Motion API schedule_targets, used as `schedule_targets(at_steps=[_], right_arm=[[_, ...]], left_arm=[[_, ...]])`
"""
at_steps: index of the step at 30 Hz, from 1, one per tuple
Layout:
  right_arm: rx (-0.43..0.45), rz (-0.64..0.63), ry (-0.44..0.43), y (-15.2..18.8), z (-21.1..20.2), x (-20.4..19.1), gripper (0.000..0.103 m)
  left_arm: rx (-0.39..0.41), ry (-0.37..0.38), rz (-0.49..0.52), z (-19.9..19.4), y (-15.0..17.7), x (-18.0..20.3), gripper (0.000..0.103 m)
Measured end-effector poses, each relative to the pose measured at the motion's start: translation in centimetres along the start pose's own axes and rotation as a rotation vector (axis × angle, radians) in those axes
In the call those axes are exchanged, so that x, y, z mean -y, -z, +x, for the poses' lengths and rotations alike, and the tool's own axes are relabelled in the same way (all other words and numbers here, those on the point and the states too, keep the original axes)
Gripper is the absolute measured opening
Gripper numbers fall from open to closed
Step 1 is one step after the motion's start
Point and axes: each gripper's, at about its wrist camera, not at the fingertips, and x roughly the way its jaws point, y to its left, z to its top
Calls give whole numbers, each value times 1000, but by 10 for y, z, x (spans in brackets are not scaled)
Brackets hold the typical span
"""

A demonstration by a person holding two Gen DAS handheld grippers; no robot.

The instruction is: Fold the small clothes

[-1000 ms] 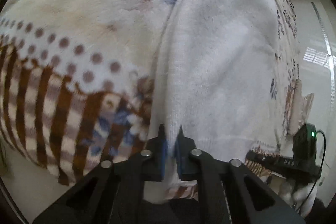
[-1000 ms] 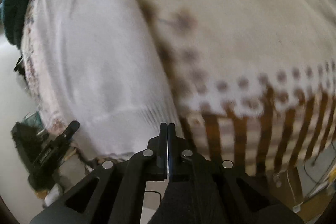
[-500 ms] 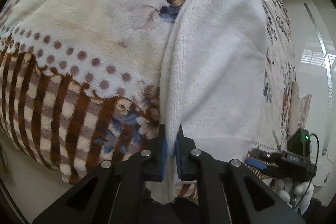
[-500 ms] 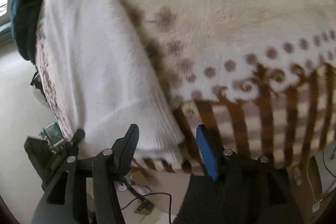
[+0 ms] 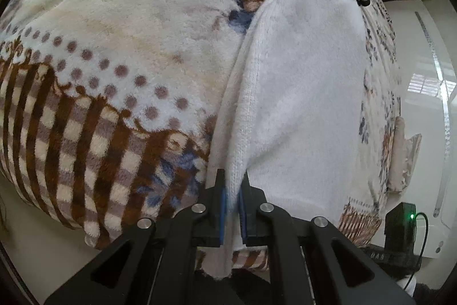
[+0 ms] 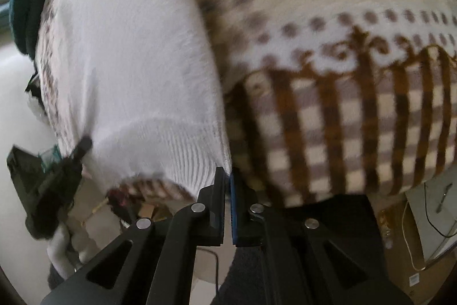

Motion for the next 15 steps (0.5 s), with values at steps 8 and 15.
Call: schedule_targets(at_steps=[8,15], right_arm=[[-30,15,109,-3,56,-9,2],[-41,-193,198,-14,69,-57,16]], left_arm=[[-45,-82,0,28,-5,-31,6],[-77,62,-33,21,0,-30,19]])
